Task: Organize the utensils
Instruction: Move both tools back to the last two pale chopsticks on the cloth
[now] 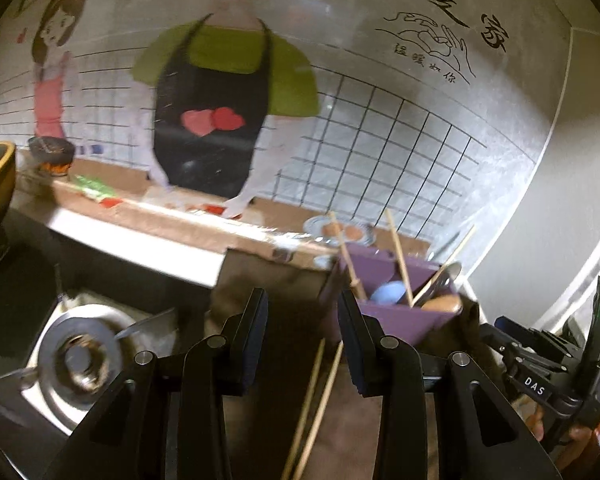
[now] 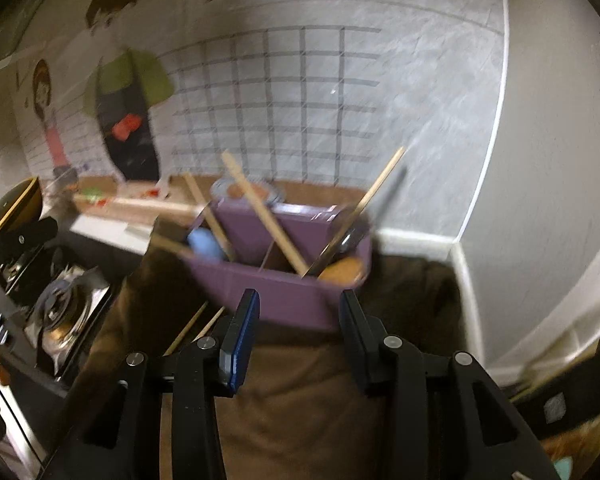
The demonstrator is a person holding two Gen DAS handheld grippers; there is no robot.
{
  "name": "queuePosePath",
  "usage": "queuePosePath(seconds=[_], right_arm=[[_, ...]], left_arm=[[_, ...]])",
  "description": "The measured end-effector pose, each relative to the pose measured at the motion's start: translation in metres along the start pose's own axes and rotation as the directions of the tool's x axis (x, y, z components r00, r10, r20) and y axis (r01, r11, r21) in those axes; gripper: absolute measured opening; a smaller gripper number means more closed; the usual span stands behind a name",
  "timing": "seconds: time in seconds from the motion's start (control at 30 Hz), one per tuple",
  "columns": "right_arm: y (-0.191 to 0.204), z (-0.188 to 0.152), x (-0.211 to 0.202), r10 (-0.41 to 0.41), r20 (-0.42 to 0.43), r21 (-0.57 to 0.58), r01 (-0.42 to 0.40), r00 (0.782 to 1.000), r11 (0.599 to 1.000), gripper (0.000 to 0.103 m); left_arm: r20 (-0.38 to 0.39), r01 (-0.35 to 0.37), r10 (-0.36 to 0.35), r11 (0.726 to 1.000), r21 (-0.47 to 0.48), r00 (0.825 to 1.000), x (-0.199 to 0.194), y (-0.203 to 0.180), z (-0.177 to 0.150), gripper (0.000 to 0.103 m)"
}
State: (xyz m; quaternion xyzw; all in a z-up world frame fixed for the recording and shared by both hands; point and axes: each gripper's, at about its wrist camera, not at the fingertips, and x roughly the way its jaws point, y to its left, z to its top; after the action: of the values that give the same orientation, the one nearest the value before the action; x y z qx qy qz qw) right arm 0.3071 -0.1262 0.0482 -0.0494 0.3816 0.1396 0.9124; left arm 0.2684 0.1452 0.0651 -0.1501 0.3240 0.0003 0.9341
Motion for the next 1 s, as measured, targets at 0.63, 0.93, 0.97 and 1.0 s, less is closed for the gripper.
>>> queuePosePath(seconds=[0.63,0.93,0.97,1.0], right_arm=[[0.117,-0.119,0.018,0.195,-0.283,-0.011,-0.206,0.939,0.978,0.039],[0.168,-0.157,0.033,0.185,-0.340,-0.075,-0.223,0.922,0.972,0.027],[0.172,-0.159,0.035,0.175,-0.342,-0.080,-0.214,0.923,0.974,0.026],[0.174,-0.159,0.037,0.165,-0.340,-0.082,-0.204,0.926,0.976,0.026]], left_arm=[[-0.116,-0.058,0.057,0.998,-0.011,0.992,-0.048,0.068,-0.121,0.037],[-0.139,-0.049,0.044,0.998,-0.033,0.989,-0.058,0.091,-0.149,0.037],[-0.146,-0.045,0.040,0.998,-0.033,0.989,-0.059,0.094,-0.151,0.037],[-0.149,-0.043,0.038,0.999,-0.032,0.988,-0.060,0.095,-0.152,0.037]])
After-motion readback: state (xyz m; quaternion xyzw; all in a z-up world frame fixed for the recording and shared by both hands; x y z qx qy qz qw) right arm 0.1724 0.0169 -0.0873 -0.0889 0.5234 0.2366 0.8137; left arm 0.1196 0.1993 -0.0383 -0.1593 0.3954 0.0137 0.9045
